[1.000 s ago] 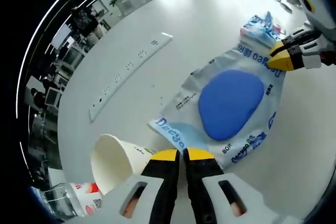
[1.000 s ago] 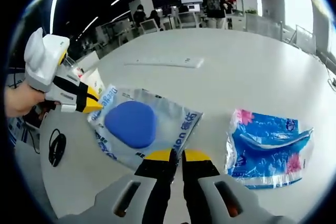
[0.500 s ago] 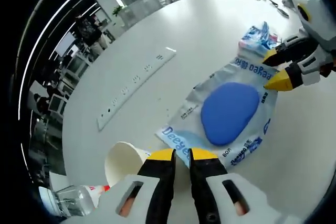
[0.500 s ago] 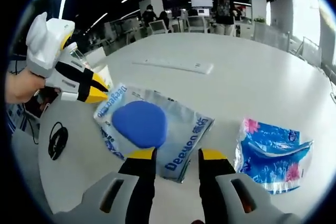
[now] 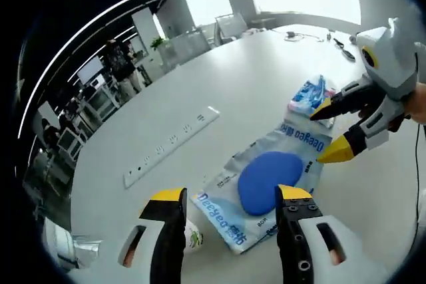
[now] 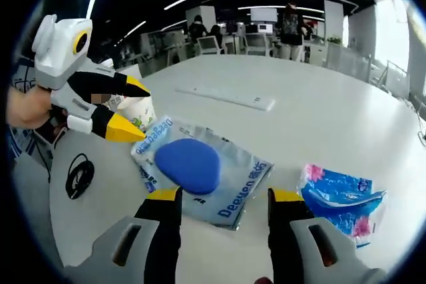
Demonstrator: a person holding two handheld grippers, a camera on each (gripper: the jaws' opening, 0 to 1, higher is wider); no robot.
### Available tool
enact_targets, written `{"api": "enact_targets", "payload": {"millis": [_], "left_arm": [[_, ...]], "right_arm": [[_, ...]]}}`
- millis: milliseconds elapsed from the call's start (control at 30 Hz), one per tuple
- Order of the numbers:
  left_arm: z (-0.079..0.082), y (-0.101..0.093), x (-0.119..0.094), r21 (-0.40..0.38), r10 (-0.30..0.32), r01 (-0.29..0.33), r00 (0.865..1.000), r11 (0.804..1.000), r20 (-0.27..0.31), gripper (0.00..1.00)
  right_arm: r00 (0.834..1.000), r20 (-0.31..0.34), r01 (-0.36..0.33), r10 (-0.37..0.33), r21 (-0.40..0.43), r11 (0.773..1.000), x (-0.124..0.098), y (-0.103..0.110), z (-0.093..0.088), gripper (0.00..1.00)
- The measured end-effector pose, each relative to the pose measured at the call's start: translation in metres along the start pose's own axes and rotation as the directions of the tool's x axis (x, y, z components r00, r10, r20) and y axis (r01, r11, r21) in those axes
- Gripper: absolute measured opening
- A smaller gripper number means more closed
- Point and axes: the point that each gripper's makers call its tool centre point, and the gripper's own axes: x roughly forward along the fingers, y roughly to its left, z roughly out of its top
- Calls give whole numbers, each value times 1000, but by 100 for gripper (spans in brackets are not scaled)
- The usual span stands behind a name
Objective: Arrange the tabletop items into an orderly group along one side of the table until the central work area is clear of visible clutter.
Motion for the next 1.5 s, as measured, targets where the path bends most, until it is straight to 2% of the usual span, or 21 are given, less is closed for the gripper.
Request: {"api": "enact_targets", "payload": {"millis": [67, 167, 300, 500, 800, 1000, 1300, 1500], "left_arm": [[3, -2, -6, -9, 2, -2, 1000, 1000, 24, 64], [7, -4, -16, -36, 5, -3, 997, 999, 74, 74], [6, -1, -29, -64, 33, -26, 993, 998, 110, 85], [1, 0, -47, -105, 52, -39, 990, 994, 132, 96], [-12, 1, -71, -147, 76, -57, 989, 987, 125, 97], [-14, 4, -86, -156, 97, -76, 987, 985, 127, 97], [-14, 3, -97, -160, 94, -73, 987, 984, 128, 96], [-23, 2, -101, -166, 87, -70, 991, 984, 101, 96]], "right_arm": [[1000, 21, -4, 4, -10, 1000, -4, 3, 4, 57], [999, 45, 4, -4, -8, 1000, -8, 3, 7, 69], [998, 57, 19, -18, -10, 1000, -14, 1, 8, 86], [997, 67, 27, -27, 1, 1000, -29, -1, 9, 98], [996, 74, 50, -50, 6, 999, -56, -5, 8, 100], [995, 77, 64, -65, 13, 998, -72, -6, 6, 100], [994, 83, 76, -77, 14, 997, -91, -5, 6, 100], [992, 86, 87, -88, 17, 996, -102, -10, 4, 98]]}}
